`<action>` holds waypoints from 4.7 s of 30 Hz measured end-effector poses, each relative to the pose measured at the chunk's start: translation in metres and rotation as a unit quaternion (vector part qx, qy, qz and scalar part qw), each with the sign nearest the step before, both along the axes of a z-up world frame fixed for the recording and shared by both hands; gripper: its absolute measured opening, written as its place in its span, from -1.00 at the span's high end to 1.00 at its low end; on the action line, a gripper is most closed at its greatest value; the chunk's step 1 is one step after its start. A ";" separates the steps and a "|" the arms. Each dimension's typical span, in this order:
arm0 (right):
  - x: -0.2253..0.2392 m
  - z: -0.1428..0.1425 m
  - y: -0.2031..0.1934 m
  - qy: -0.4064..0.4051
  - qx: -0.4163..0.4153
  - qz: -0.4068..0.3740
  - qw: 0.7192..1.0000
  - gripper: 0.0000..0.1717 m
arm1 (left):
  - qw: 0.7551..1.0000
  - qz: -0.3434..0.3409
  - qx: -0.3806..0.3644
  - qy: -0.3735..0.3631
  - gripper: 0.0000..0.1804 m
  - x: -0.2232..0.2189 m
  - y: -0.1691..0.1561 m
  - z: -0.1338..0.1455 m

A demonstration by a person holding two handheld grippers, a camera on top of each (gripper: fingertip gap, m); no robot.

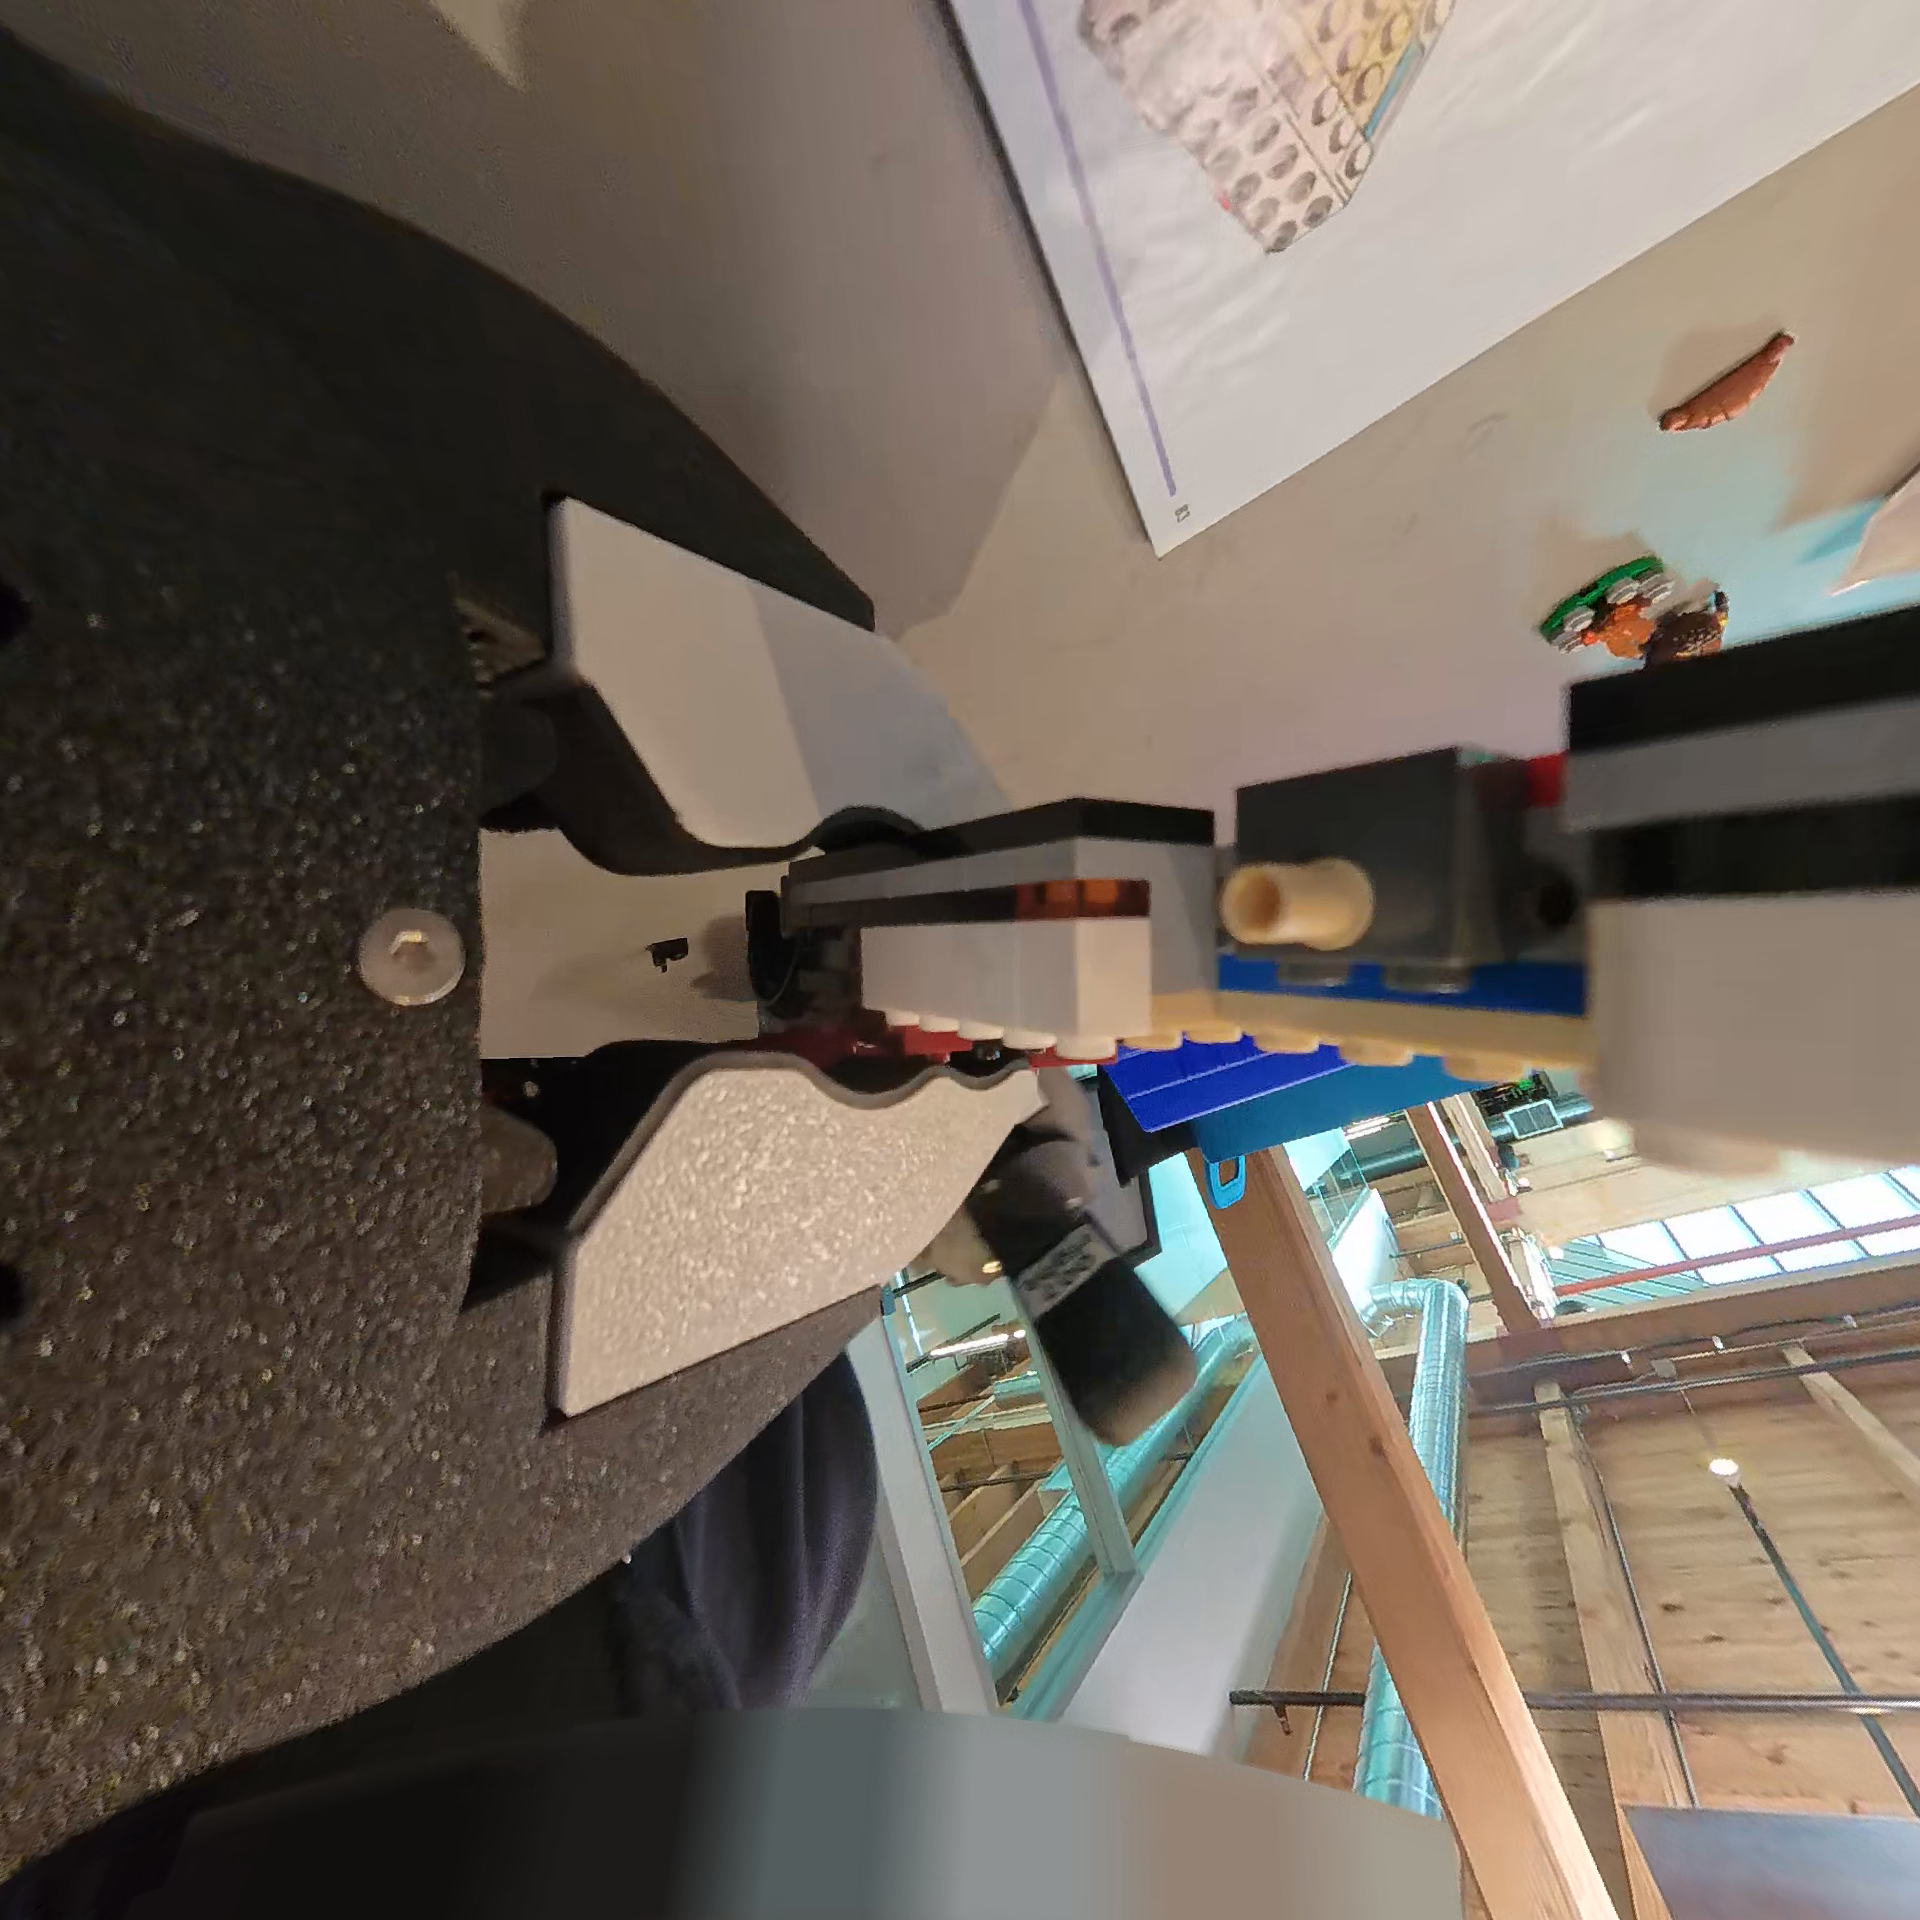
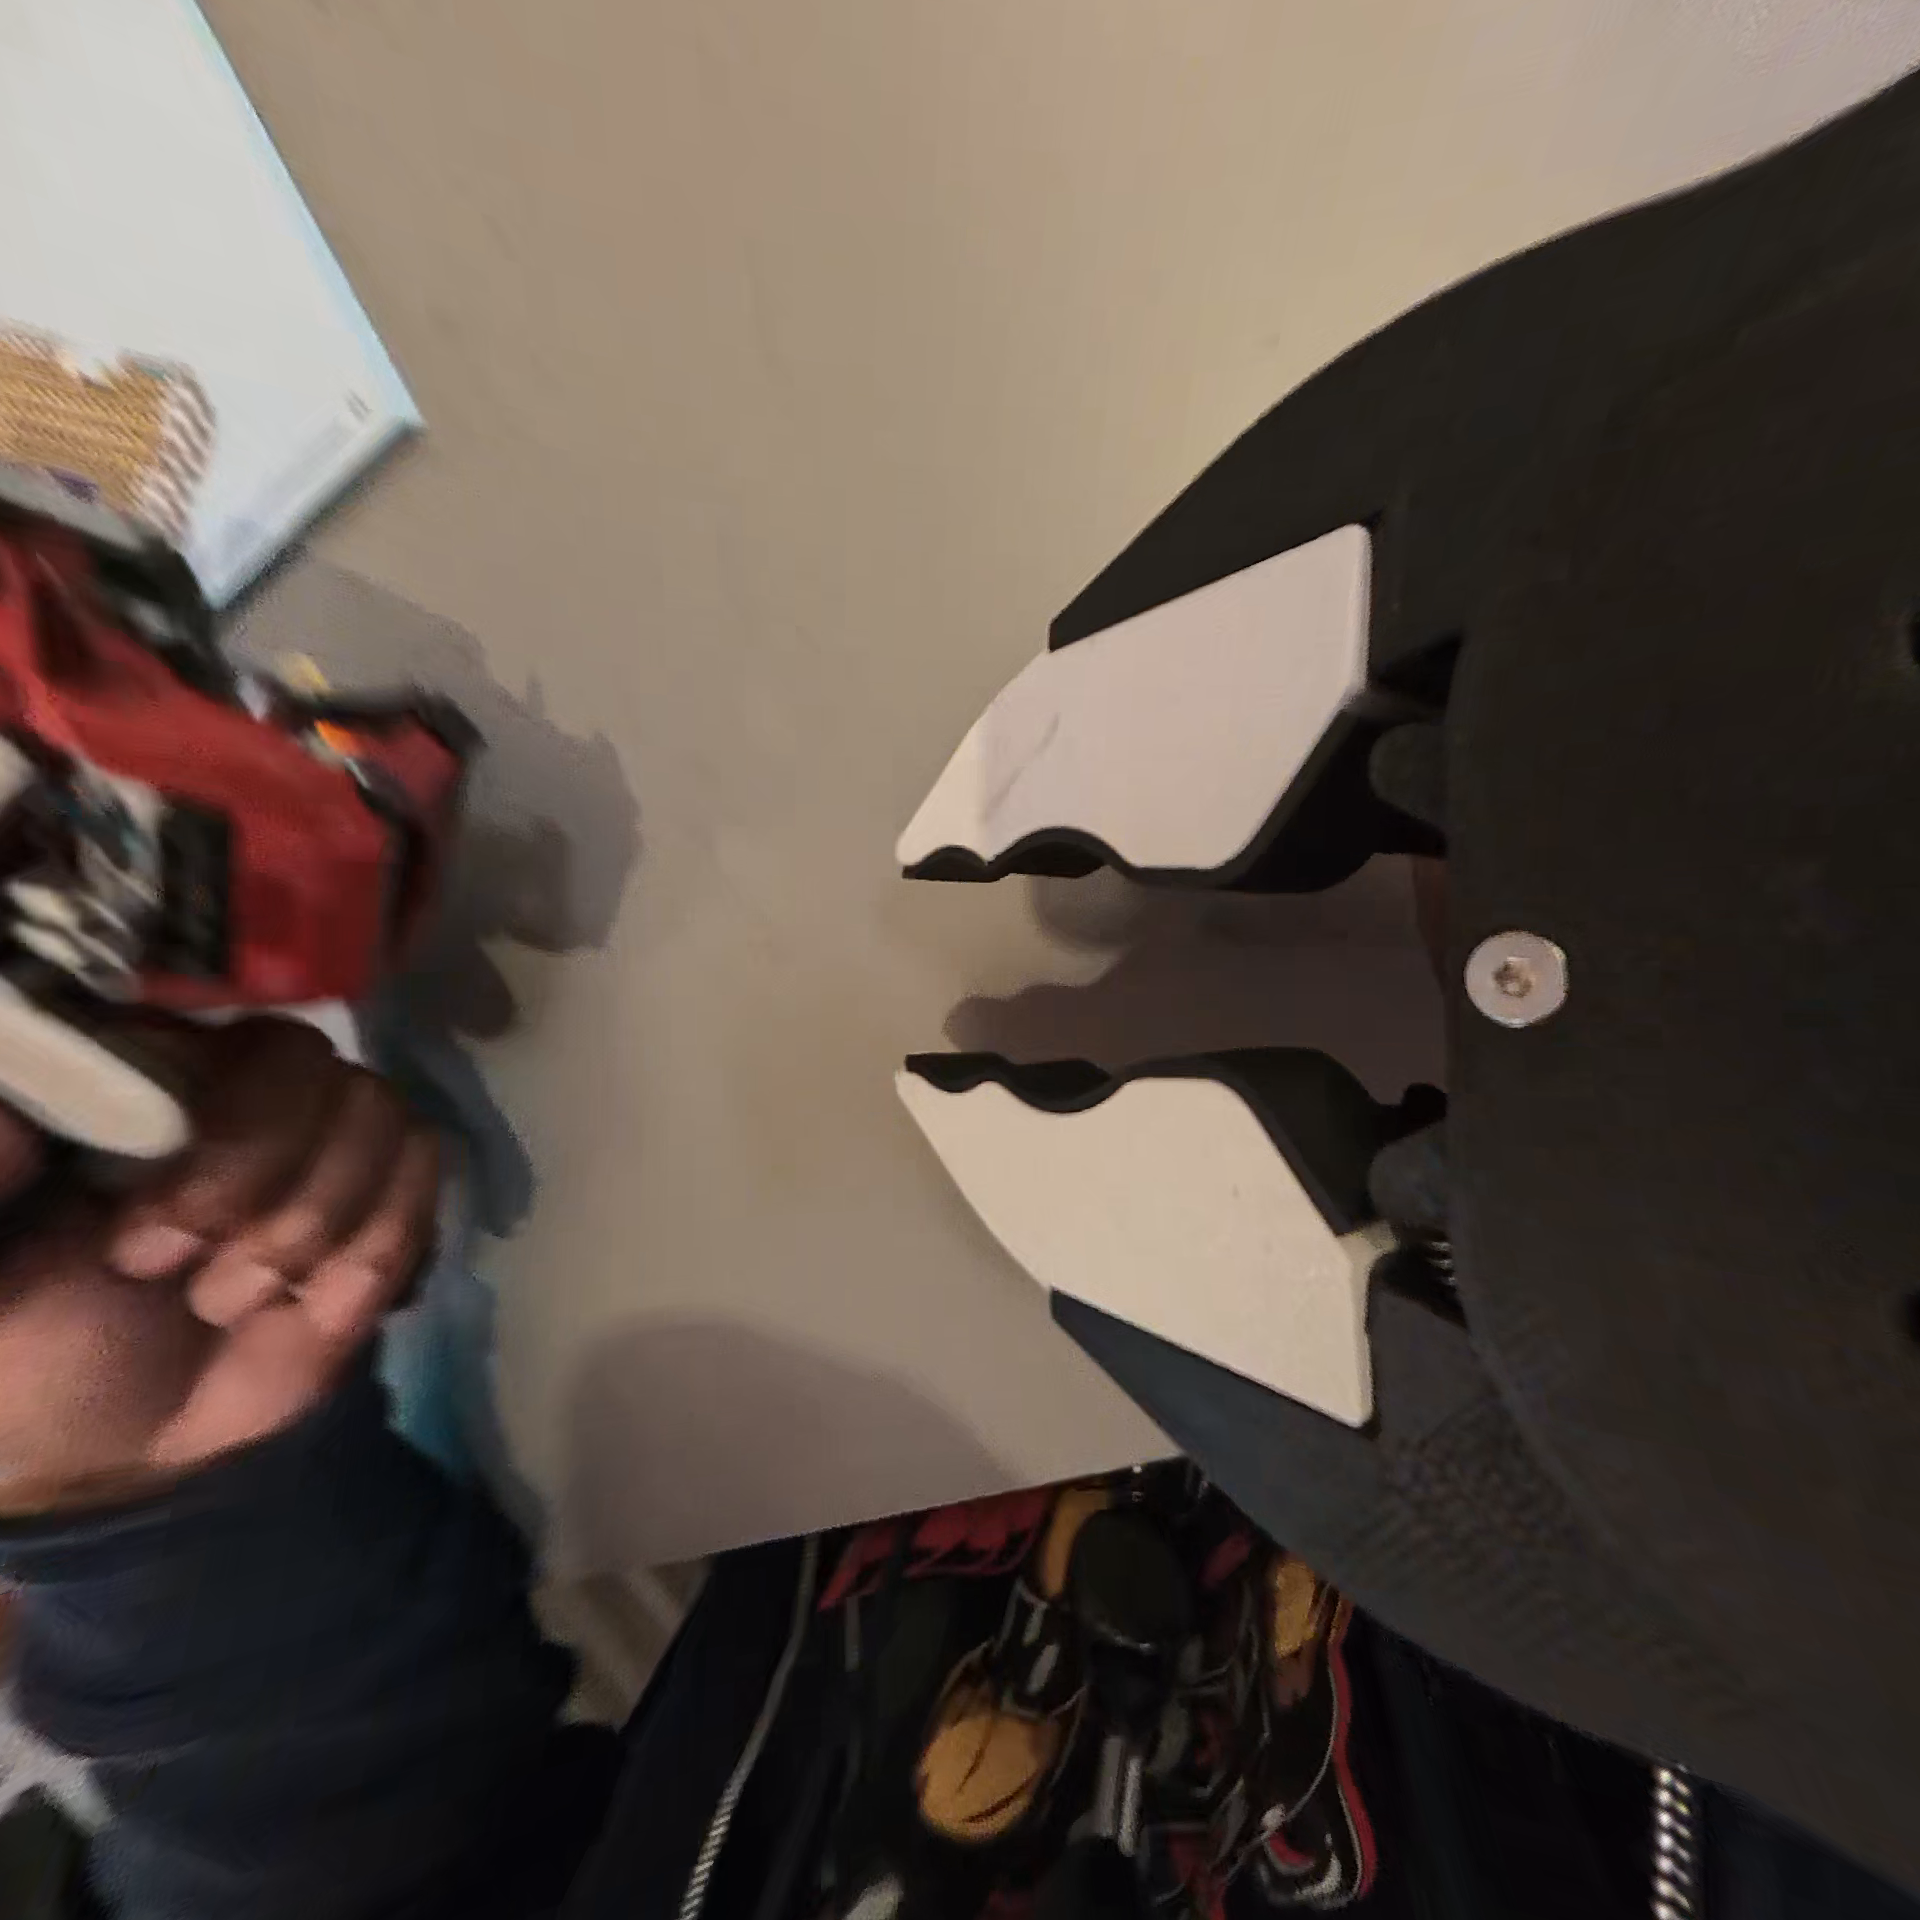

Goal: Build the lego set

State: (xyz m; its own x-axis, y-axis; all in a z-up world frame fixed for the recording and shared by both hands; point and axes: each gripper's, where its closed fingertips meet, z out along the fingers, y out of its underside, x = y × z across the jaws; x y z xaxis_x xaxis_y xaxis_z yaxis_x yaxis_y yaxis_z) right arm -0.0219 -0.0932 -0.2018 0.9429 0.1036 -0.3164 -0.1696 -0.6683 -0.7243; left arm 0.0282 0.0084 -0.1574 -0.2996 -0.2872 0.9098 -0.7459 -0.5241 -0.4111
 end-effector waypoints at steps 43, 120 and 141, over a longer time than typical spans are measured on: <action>-0.021 -0.023 0.003 -0.158 -0.045 -0.045 0.985 0.75 | 0.999 -0.039 -0.026 -0.021 0.63 -0.018 -0.008 0.002; 0.040 0.064 0.086 -0.175 0.149 -0.198 0.953 0.97 | 0.989 0.112 0.086 -0.050 0.64 -0.015 -0.002 -0.002; 0.042 0.067 0.087 -0.200 0.195 -0.202 0.939 0.97 | 0.991 0.105 0.064 -0.043 0.64 -0.016 -0.003 -0.002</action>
State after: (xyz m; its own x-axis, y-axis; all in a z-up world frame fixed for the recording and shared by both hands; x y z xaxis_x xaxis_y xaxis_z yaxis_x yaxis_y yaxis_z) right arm 0.0196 -0.0059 -0.1348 0.9654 -0.2542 0.0589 -0.0147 -0.2782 -0.9604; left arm 0.0125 0.0054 -0.1595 -0.2952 -0.4624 0.8361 -0.5847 -0.6046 -0.5409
